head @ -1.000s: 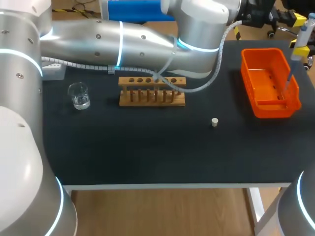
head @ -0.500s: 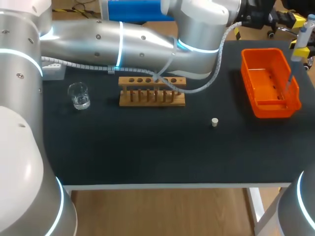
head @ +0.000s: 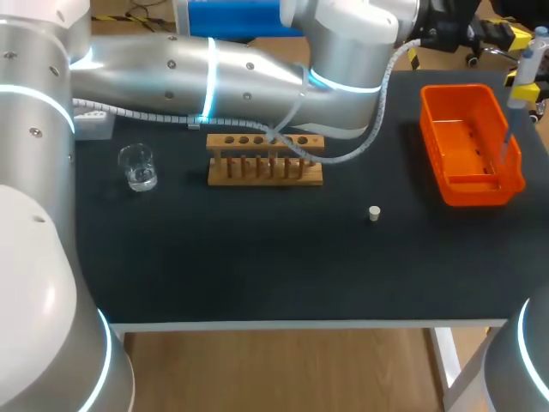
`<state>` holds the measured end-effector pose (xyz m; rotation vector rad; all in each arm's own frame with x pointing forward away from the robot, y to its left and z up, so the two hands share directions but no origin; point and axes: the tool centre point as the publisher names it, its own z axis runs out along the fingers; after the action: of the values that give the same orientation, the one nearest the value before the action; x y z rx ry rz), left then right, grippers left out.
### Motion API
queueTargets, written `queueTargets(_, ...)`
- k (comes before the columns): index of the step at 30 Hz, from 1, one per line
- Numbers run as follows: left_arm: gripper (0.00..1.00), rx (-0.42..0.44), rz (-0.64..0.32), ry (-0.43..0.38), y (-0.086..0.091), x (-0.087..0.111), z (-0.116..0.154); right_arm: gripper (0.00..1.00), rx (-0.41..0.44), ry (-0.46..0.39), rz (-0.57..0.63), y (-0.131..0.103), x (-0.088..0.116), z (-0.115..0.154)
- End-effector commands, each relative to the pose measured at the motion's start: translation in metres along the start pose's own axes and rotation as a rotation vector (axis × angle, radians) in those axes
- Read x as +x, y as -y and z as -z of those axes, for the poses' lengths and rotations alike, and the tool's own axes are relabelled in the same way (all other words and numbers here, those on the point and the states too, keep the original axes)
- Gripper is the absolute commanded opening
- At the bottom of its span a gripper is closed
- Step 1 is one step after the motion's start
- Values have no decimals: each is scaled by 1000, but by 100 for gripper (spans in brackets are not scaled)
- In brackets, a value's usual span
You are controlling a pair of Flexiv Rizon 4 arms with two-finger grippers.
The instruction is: Invert the test tube, pick up the pipette, mount the tip to pipette, aspirate from beaker and dispense into the tube, eject the tip, return the pipette, and cap with the stopper.
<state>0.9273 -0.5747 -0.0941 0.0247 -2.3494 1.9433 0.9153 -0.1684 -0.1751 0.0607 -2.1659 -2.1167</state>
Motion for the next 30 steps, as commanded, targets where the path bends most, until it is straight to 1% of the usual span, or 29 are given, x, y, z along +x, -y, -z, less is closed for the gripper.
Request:
queueTargets(1, 0, -5, 2, -4, -12, -1, -7, 0, 2, -8, 0, -12, -3, -1)
queueTargets(15, 0, -14, 4, -3, -13, -4, -10, 0, 2, -8, 0, -12, -3, -1)
queueTargets(17, 0, -3, 0, 8, -13, -4, -10, 0, 2, -8, 0, -12, -3, -1)
queueTargets(19, 0, 11, -13, 22, -10, -3, -6, 0, 2, -8, 0, -12, -3, -1)
queueTargets(25, 0, 53, -72, 76, 9, 4, 9, 0, 2, -8, 0, -12, -3, -1)
queueTargets(30, 0, 68, -103, 92, 20, 6, 13, 0, 2, -8, 0, -12, -3, -1)
